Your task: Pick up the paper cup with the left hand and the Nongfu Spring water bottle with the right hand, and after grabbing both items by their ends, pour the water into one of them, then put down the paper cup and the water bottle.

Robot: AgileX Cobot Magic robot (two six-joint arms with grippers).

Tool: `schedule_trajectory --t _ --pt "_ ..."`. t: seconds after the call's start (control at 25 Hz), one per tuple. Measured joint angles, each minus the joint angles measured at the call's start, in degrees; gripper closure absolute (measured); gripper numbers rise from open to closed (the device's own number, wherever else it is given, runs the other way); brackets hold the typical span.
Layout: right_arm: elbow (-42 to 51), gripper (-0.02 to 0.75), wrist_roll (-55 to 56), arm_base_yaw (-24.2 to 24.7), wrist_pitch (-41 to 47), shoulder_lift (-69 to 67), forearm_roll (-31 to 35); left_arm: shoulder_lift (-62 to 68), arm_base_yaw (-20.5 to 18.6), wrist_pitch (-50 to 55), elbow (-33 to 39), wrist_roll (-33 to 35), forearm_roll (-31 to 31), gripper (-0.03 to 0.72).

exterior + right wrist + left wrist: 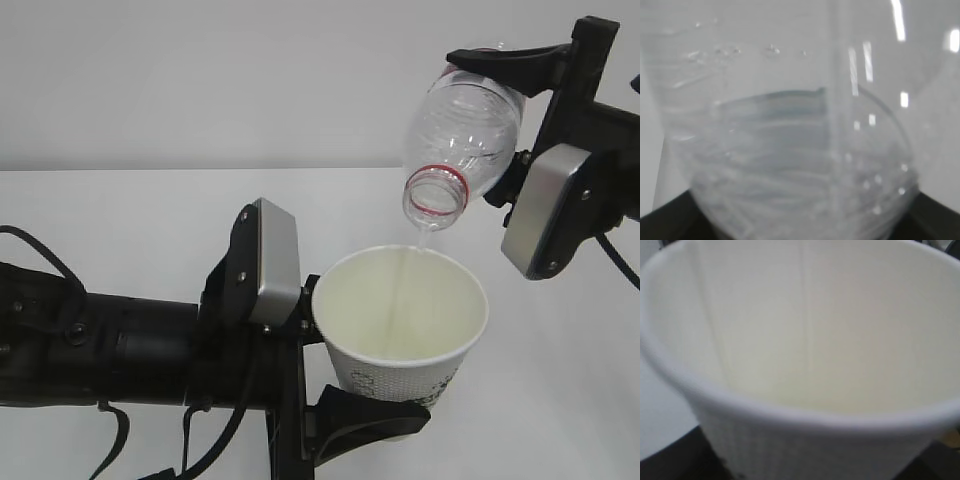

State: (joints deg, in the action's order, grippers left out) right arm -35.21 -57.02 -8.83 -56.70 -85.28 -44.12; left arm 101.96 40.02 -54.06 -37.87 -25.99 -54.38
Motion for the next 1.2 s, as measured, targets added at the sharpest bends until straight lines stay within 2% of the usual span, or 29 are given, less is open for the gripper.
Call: schedule_trajectory --t 1.2 --pt "0.0 0.212 -0.7 0.0 -0.1 0.0 0.2 0.0 0.0 0.3 0.0 0.0 0.0 0.143"
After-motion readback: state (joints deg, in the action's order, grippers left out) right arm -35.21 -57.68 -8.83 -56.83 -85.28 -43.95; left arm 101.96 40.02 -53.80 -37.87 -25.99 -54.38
